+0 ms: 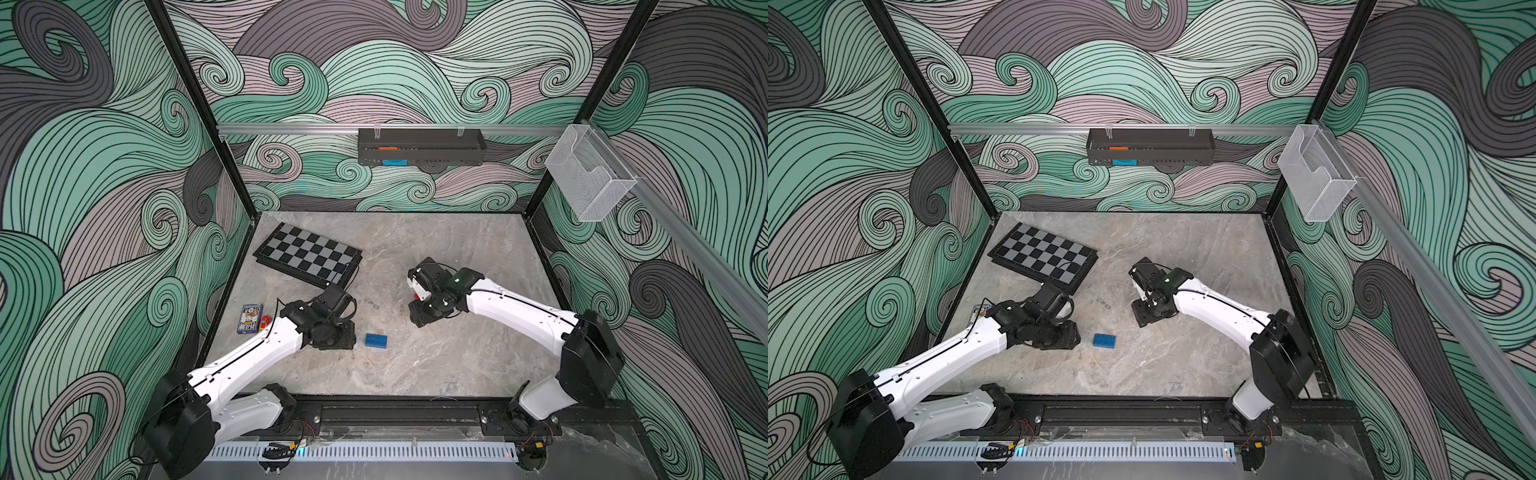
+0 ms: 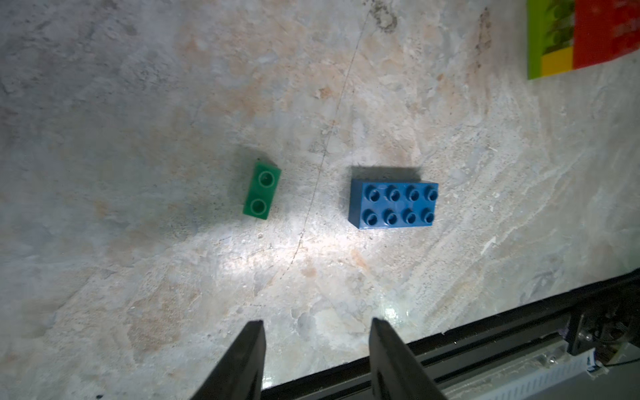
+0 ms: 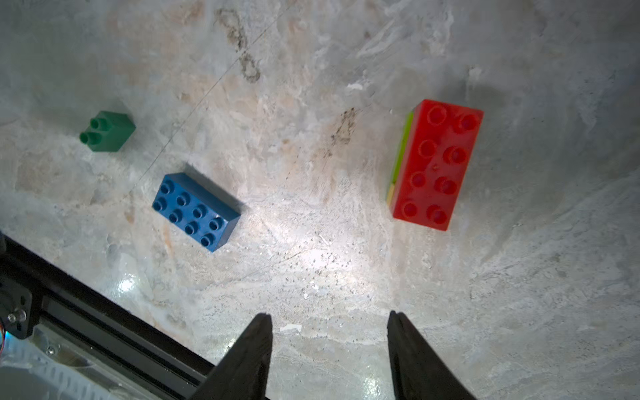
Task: Assemble the number 5 with lego
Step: Assemble the lego brick with the lego brick, then pick up the lego brick from the center of the board.
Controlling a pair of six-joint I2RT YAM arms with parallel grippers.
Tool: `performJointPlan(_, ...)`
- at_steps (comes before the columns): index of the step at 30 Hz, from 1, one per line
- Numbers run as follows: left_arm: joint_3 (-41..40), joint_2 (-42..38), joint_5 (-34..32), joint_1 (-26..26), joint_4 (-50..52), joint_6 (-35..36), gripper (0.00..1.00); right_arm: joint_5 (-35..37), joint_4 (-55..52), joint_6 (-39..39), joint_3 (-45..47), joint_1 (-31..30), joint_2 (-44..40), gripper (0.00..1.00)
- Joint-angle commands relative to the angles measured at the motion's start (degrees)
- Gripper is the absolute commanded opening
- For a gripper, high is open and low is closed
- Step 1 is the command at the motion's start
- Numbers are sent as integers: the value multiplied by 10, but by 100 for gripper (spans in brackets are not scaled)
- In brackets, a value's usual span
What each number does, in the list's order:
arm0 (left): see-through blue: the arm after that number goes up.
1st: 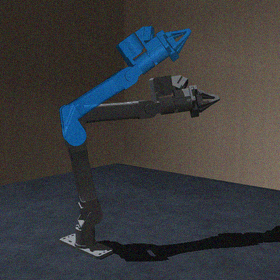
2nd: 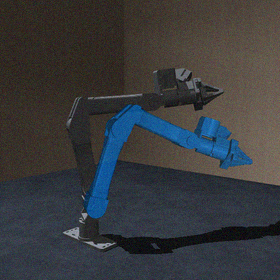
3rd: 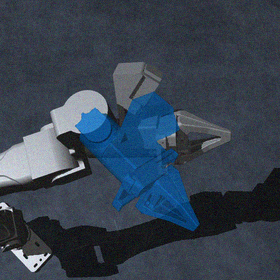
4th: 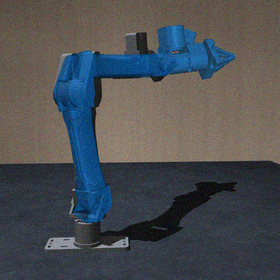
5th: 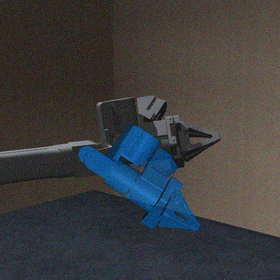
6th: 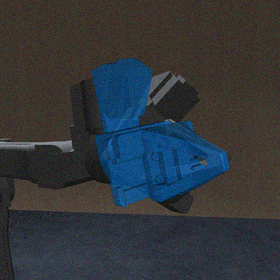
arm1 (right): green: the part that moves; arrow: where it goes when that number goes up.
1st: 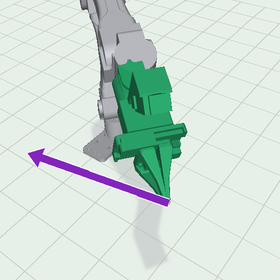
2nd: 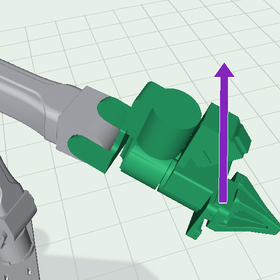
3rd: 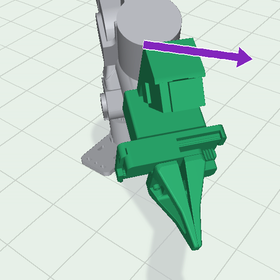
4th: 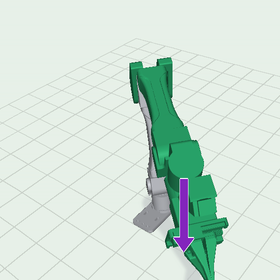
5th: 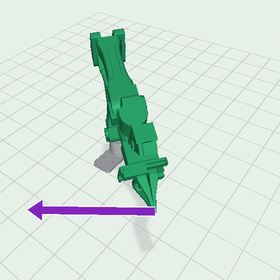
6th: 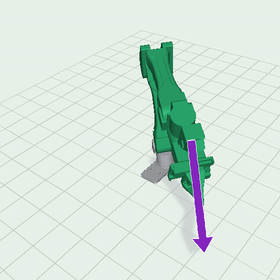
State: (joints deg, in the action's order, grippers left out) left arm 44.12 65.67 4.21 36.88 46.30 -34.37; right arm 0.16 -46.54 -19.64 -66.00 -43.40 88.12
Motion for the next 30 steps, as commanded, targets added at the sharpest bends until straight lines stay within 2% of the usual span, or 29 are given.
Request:
performJointPlan(1, 32, 26, -42, -5, 19, -2, 50, -40, 4, 4, 23, -5, -41, 56)
performJointPlan(13, 127, 211, -25, -49, 50, 56, 46, -73, 16, -27, 179, -10, -198, 56)
performJointPlan(20, 147, 262, -18, -54, 39, 61, 44, -80, 15, -32, 218, -10, -244, 56)
performJointPlan(30, 138, 297, -23, -54, 18, 60, 39, -87, 18, -25, 221, -9, -254, 56)
